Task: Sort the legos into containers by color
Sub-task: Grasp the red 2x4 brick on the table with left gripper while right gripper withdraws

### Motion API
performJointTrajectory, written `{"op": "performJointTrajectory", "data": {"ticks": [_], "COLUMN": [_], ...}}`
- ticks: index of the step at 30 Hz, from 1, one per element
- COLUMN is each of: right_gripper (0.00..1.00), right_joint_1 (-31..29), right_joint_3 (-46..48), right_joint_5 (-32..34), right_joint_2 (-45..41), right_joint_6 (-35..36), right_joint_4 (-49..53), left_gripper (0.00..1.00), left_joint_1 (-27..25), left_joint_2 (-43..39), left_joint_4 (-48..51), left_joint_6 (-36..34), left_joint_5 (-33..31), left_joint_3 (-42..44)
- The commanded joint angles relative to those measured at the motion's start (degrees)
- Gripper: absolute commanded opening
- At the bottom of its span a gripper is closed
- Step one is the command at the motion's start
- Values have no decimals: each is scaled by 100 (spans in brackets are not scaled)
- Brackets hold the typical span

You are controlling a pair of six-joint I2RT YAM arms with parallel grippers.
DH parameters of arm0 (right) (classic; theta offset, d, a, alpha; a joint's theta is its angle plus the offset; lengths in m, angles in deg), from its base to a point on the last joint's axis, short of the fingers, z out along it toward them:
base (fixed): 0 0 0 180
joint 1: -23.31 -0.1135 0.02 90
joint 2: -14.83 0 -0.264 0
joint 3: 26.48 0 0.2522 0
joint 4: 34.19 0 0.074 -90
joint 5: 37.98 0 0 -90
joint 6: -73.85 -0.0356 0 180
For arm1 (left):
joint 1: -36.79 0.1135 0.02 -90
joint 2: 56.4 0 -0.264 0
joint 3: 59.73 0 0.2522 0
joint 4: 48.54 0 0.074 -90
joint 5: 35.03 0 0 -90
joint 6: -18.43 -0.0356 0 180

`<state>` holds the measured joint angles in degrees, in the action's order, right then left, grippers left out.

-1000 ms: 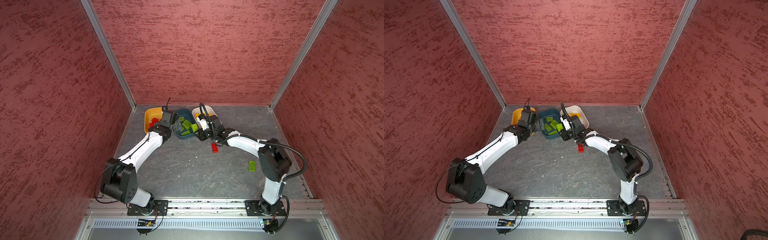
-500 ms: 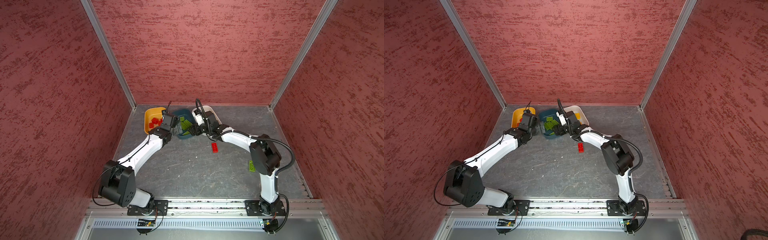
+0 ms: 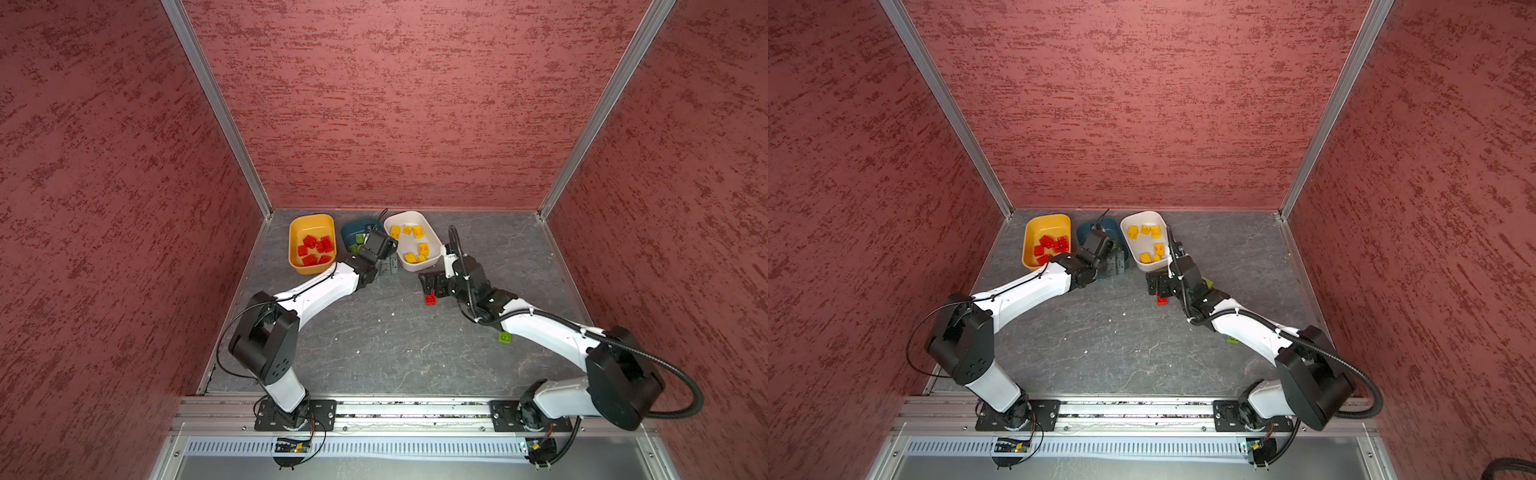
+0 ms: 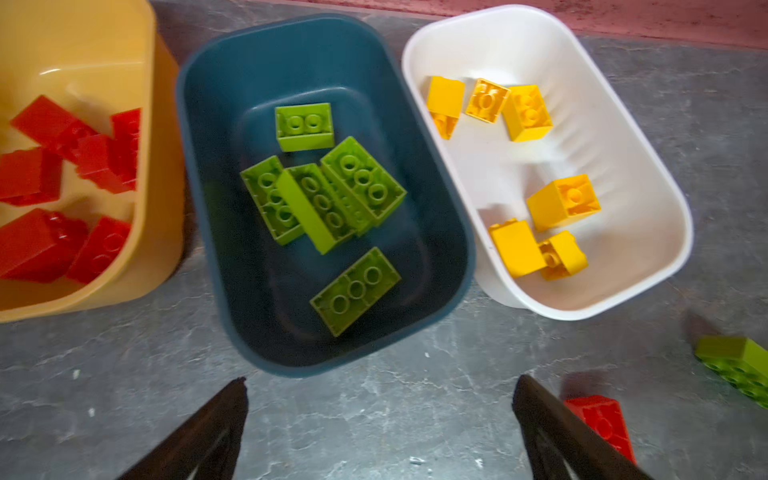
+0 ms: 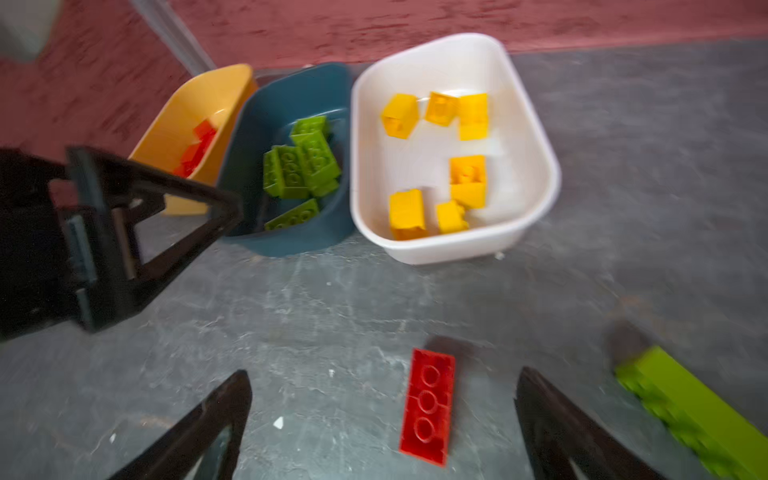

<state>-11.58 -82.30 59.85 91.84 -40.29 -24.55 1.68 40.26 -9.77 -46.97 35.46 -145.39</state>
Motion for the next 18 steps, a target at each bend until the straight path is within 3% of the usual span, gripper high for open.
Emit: {"op": "performJointTrajectory", "data": {"ticks": [1, 8, 12, 18], "right_gripper": [99, 99, 99, 99], "right_joint_1": [207, 572, 1036, 1295], "right_joint_3": [533, 1017, 1290, 1438], "right_joint_5": [1168, 1984, 1679, 1416], "right_joint_2": [-494, -1094, -1236, -1263], "right_joint_6": [-1194, -1980, -2358, -2543], "right_joint_4": [-532, 335, 543, 670], "left_gripper": [100, 99, 100, 91], "left_joint_1": [-285, -814, -1061, -1363], "left_joint_2": [312, 983, 1403, 2102], "left_joint_4": [106, 320, 465, 842], "left_joint_6": [36, 66, 112, 209], "left_joint_5": [85, 412, 526, 532], "left_joint_3": [-344, -893, -1219, -1782]}}
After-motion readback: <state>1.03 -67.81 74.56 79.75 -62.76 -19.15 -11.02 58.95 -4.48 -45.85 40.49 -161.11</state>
